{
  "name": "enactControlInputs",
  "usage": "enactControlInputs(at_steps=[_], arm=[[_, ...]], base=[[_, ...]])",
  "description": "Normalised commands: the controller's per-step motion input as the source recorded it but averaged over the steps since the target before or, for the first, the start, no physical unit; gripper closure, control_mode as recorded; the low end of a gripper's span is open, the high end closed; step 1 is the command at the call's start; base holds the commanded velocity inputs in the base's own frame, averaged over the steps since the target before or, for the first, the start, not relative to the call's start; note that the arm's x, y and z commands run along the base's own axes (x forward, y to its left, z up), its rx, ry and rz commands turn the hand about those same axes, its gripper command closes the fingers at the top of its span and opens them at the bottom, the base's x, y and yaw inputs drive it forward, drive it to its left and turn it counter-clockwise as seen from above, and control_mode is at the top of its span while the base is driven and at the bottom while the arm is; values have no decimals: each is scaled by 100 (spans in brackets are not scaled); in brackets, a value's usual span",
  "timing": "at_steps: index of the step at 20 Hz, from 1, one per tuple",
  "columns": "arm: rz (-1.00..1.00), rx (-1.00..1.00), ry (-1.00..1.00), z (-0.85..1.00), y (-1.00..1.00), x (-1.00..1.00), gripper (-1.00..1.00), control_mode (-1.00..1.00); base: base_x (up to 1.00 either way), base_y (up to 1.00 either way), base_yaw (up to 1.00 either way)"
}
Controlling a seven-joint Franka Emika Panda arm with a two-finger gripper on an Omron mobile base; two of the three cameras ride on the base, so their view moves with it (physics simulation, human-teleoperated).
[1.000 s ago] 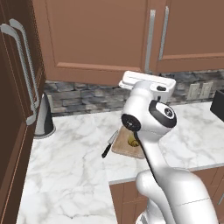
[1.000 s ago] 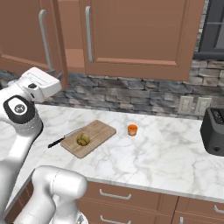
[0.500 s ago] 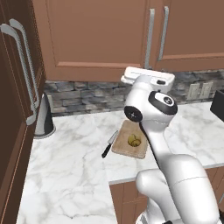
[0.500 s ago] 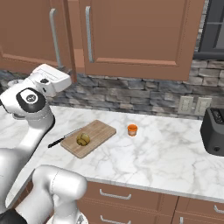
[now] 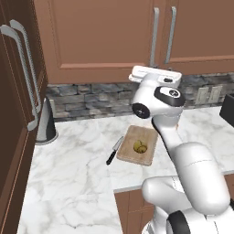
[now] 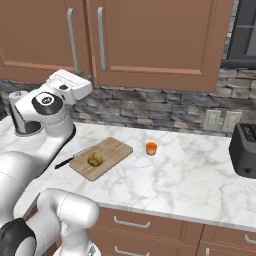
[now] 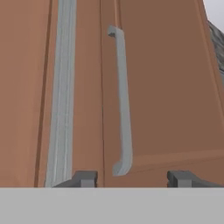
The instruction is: Pick the bread, place it on the cutting board, pick the jam, place it on the counter, and close the cabinet.
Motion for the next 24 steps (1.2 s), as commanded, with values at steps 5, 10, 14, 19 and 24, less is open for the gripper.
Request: enactControlInputs(at_steps=[5,10,14,19,24], arm=[[0,0,0,-3,0,41,-100,-100],[0,0,0,-1,0,42,-100,-100],[0,0,0,0,0,37,-100,-100],[0,0,0,0,0,29,-100,-100],[0,0,0,0,0,25,-100,-100]], base=[[0,0,0],[0,0,0],[0,0,0],[0,0,0],[0,0,0]])
